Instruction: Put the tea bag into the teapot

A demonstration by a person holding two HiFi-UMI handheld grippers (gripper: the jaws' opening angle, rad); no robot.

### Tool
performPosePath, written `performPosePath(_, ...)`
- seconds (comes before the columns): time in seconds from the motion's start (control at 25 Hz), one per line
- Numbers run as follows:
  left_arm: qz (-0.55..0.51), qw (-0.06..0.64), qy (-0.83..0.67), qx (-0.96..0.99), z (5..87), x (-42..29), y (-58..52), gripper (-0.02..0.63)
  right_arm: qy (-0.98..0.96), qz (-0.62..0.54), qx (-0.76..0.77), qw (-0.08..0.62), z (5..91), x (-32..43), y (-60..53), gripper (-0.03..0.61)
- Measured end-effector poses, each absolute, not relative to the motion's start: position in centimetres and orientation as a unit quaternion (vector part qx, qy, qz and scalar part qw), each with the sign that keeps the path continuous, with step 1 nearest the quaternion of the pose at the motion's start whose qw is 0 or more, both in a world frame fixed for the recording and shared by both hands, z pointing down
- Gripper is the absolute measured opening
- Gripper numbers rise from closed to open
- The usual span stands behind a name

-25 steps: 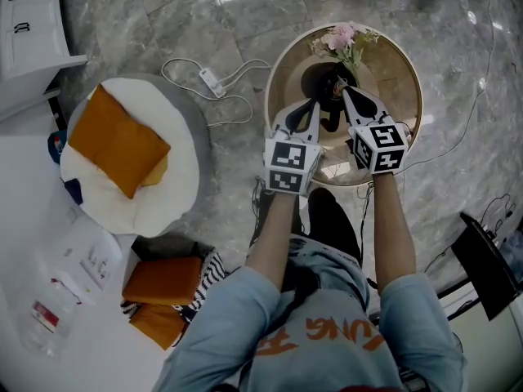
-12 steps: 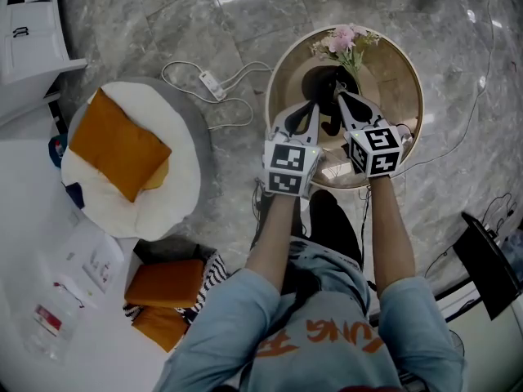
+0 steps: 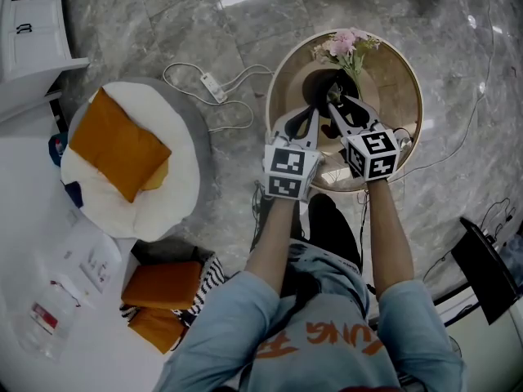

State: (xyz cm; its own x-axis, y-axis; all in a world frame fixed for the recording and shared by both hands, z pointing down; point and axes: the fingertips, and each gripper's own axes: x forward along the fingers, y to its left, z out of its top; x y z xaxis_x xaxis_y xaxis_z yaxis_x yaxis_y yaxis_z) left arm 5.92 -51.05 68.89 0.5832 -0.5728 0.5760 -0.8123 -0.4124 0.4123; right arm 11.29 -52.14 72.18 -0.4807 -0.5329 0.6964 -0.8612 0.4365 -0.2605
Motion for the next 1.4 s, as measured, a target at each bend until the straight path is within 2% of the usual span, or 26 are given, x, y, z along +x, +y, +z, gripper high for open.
performPosePath(0.24, 0.175, 0.342, -0.427, 0.819, 68.2, 5.8, -50.8, 0.025, -0.796, 0.309, 0.458, 0.246, 70.5, 12.8, -51.3, 0.13)
performPosePath(0.6, 0.148, 0.318, -0.458, 0.817, 64.1, 6.1, -50.1, 0.025, -0.785, 0.304, 0.507, 0.186, 65.1, 16.0, -49.0, 0.014)
performPosePath(0.84, 0.111, 0.294, -0.497, 0.809, 58.2, 6.4, -47.5, 0.025, -0.8, 0.292, 0.506, 0.136, 58.8, 17.0, -46.2, 0.012)
performPosePath(1.4, 0.037, 0.133, -0.567, 0.812, 40.8, 9.9, -39.9, 0.025, -0.846, 0.167, 0.505, 0.046, 42.3, 22.3, -40.1, 0.012)
